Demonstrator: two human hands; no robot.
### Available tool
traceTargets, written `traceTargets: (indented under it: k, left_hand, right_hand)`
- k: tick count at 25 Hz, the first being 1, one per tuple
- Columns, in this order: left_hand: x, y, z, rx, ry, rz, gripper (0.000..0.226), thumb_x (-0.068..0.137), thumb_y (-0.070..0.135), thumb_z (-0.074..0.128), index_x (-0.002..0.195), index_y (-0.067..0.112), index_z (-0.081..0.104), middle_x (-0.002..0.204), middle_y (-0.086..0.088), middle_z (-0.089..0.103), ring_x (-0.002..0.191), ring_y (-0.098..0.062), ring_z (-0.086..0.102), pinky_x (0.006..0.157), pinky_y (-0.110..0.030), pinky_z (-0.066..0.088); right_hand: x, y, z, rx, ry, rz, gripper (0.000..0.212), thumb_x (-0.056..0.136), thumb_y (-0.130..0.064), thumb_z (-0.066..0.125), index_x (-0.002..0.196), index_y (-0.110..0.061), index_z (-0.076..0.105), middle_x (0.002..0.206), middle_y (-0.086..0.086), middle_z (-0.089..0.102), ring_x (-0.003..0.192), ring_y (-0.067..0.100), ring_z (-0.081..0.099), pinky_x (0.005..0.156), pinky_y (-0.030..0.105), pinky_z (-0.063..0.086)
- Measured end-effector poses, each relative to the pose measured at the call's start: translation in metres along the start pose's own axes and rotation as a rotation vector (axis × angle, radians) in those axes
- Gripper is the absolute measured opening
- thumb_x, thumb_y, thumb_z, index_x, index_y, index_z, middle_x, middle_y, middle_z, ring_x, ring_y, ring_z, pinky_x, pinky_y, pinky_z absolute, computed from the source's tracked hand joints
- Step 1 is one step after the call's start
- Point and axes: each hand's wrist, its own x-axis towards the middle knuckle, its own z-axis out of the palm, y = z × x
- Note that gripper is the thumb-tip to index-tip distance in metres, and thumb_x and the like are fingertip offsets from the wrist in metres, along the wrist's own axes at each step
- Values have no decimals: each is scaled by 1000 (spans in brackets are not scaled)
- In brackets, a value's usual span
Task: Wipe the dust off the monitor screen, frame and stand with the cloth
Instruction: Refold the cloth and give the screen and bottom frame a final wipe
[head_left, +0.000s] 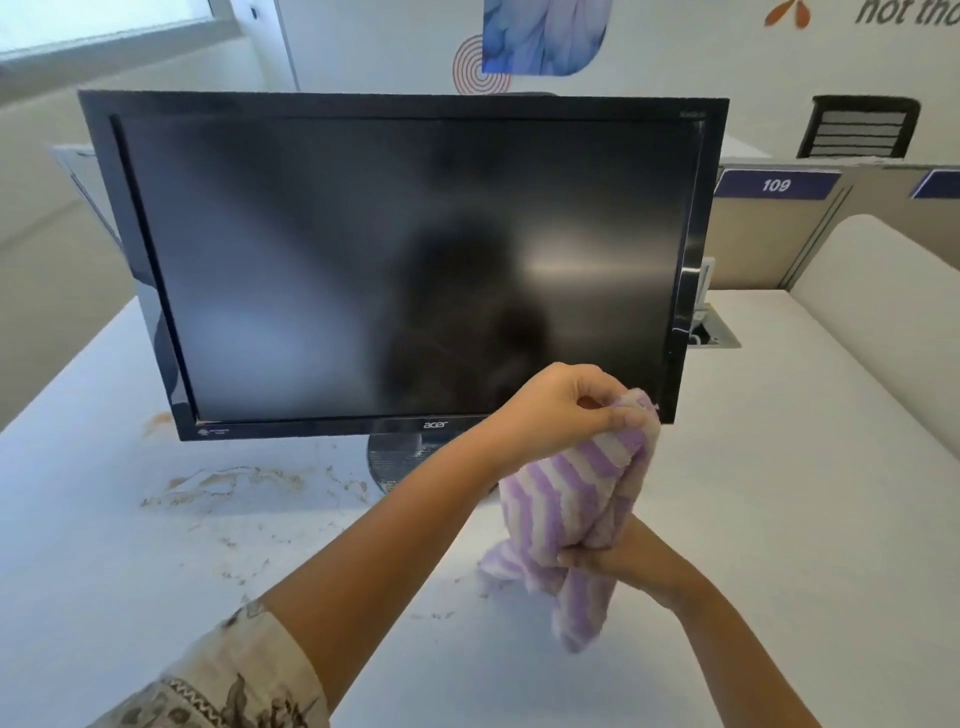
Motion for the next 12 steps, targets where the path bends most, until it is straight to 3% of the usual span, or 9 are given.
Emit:
traceTargets:
  k: [3, 4, 5, 6, 7, 8, 9, 10, 12]
  left_hand:
    - [-16, -11, -19, -64, 174, -32, 21, 85, 28, 61, 66, 34, 62, 79, 18, 57, 78, -1, 58, 70, -11, 50]
    - [-24, -18, -20, -88, 240, -51, 19, 86, 28, 61, 67, 33, 62, 81, 17, 58, 79, -3, 59, 70, -12, 51]
    - [-33, -28, -17, -109, 306, -83, 16, 85, 27, 61, 70, 30, 64, 81, 14, 59, 79, -5, 59, 71, -15, 51]
    - [-43, -41, -8, -98, 359, -138, 13, 85, 27, 62, 72, 23, 66, 82, 8, 60, 79, -8, 59, 73, -20, 50]
    - [-53, -53, 4, -62, 386, -207, 16, 83, 27, 64, 74, 14, 67, 82, 0, 61, 78, -13, 58, 74, -26, 49]
    - [-63, -66, 20, -23, 382, -288, 22, 82, 27, 65, 76, 6, 67, 82, -6, 60, 78, -17, 56, 74, -29, 47]
    - [-70, -79, 36, 3, 379, -357, 26, 81, 27, 66, 77, 1, 66, 83, -8, 58, 78, -18, 54, 73, -30, 45]
    - [-75, -90, 49, 35, 406, -407, 25, 82, 25, 65, 79, 1, 65, 84, -7, 56, 79, -19, 54, 72, -28, 43]
    - [-82, -101, 60, 36, 508, -454, 16, 85, 19, 58, 83, 5, 66, 87, -5, 60, 80, -22, 58, 72, -28, 45]
  right_hand:
    - [9, 6, -4, 209, 137, 23, 58, 54, -41, 86, 100, -13, 64, 96, 10, 71, 84, 11, 69, 69, 19, 55]
    - [13, 8, -4, 349, 249, 40, 50, 60, -39, 86, 96, -11, 66, 88, 12, 70, 72, 10, 69, 63, 24, 57]
    - [19, 8, 1, 521, 320, 65, 25, 77, -31, 77, 94, -15, 69, 83, 18, 68, 64, 19, 68, 55, 34, 58]
    - [22, 0, 6, 747, 269, 15, 15, 92, -22, 61, 86, -14, 71, 74, 25, 64, 54, 34, 62, 39, 45, 50]
    - [24, -11, 19, 1070, 138, -111, 30, 98, -17, 46, 79, -7, 66, 58, 31, 51, 39, 44, 46, 25, 45, 33]
    - [22, -24, 24, 1244, 29, -222, 30, 96, -19, 43, 75, -3, 58, 45, 26, 39, 29, 41, 33, 23, 35, 27]
    - [18, -32, 28, 1296, 9, -279, 24, 89, -23, 55, 73, -4, 56, 41, 19, 38, 26, 32, 35, 26, 29, 33]
    - [16, -33, 37, 1147, 141, -242, 24, 79, -29, 70, 78, -7, 60, 47, 13, 50, 32, 20, 49, 34, 28, 44]
    - [17, -28, 69, 652, 503, -145, 52, 75, -37, 76, 121, -28, 53, 99, 4, 64, 78, 9, 68, 65, 21, 56]
